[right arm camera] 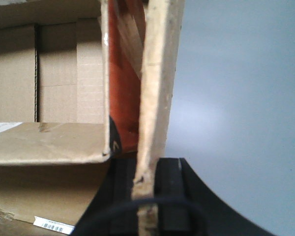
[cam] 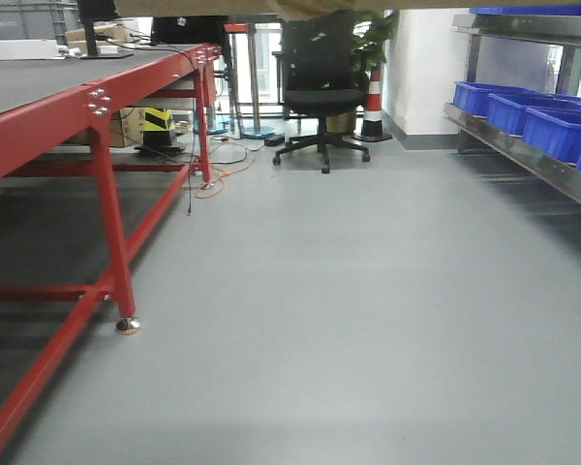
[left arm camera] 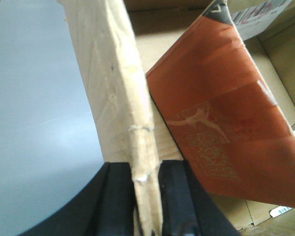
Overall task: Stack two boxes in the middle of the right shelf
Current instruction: 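Carry the lifted boxes with both grippers while driving to the shelf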
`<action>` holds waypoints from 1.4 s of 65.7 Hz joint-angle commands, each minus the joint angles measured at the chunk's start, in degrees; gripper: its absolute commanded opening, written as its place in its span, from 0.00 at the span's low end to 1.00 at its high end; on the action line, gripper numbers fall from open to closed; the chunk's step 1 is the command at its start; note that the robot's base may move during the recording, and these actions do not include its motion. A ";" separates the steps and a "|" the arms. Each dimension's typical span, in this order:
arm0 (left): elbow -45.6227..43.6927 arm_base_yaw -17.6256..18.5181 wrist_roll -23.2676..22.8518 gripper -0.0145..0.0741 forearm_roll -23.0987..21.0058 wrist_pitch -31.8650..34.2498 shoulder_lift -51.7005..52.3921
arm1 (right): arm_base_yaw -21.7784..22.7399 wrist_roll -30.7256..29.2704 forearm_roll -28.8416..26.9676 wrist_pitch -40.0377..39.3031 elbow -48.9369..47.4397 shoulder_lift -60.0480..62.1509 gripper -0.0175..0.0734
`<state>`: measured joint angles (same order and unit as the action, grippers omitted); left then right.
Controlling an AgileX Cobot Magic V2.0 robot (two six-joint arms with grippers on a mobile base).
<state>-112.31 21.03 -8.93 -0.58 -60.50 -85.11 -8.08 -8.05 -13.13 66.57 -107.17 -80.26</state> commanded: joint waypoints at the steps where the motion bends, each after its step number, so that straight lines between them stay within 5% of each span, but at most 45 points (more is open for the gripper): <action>1: -0.42 -0.32 0.80 0.04 -0.11 3.28 1.02 | 0.44 -0.55 1.84 -2.81 -0.62 0.30 0.03; 92: -0.42 -0.32 0.80 0.04 0.11 3.28 1.02 | 0.44 -0.55 1.84 -2.81 -0.62 0.30 0.03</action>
<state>-112.31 21.03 -8.93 -0.58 -60.50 -85.11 -8.08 -8.15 -13.13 66.57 -107.17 -80.26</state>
